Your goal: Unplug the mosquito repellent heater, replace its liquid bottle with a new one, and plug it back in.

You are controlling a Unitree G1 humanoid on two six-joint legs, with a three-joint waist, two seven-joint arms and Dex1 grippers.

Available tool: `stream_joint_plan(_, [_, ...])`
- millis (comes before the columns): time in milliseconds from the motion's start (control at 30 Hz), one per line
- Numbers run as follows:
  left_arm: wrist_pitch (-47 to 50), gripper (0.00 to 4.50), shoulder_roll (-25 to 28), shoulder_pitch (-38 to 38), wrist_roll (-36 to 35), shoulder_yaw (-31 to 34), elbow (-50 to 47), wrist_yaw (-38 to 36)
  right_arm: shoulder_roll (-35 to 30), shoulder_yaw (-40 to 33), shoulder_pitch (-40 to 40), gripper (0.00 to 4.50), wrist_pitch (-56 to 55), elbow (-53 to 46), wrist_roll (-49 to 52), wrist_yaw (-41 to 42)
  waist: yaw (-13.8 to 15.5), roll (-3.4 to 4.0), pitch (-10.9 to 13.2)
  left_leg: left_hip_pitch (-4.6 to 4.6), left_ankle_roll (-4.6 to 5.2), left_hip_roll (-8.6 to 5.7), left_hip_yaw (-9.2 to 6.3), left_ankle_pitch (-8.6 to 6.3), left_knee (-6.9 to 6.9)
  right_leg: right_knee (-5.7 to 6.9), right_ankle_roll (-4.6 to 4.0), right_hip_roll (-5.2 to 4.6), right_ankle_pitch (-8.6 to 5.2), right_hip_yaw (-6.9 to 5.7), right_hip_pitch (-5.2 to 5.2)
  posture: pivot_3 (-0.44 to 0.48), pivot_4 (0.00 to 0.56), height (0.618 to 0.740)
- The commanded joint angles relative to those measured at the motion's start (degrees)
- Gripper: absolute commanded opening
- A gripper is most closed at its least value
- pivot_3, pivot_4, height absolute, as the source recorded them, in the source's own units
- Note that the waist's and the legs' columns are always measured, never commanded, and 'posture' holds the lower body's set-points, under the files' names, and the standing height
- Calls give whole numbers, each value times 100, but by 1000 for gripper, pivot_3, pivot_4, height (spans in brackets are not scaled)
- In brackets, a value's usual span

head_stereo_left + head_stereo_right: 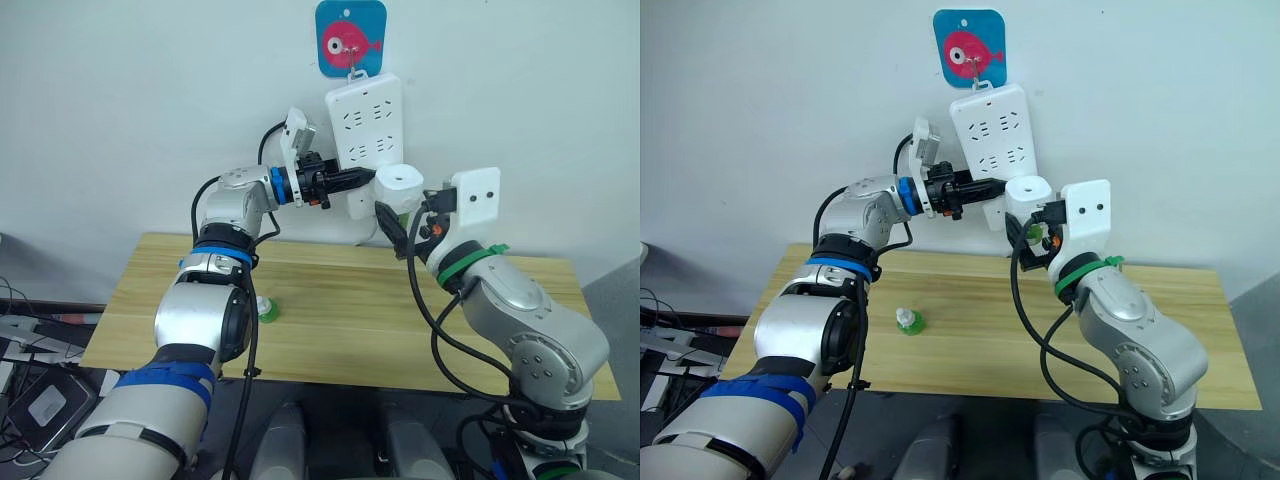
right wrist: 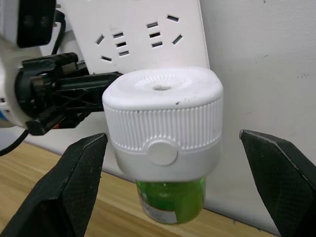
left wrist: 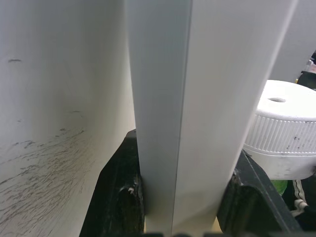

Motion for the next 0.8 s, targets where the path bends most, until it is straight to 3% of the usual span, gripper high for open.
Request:
stream_joint_plan(33, [12,1329,-87,-3,-72,-25,-147,47,148,56,-215,4500,-95,25,-238,-75,3,0,0,0,0,0,-1,0,0,0,0,0,0,-2,0,-3,283,740])
stream_joint_plan(233, [-42,1329,-96,-14,-47,-40,-134,95,239,97,-329,4500,-250,226,-516,38,4,1,2,-2,0,-2,-2,0,0,-2,0,-2,0,-3,0,3,282,740])
stream_joint_plan(433, [-130,1329,-98,-10,-5,-62,-102,157,245,178,-380,2956,-433,295,-700,200,6,0,6,-2,0,-3,-2,0,0,-2,0,-2,0,-4,0,7,282,740])
stream_joint_plan(800, [-461,1329,-25,-85,183,-113,213,612,53,156,14,2967,-104,-448,-764,426,27,-2,23,-10,0,-9,-8,0,1,-6,7,-12,-4,-10,-1,6,282,740])
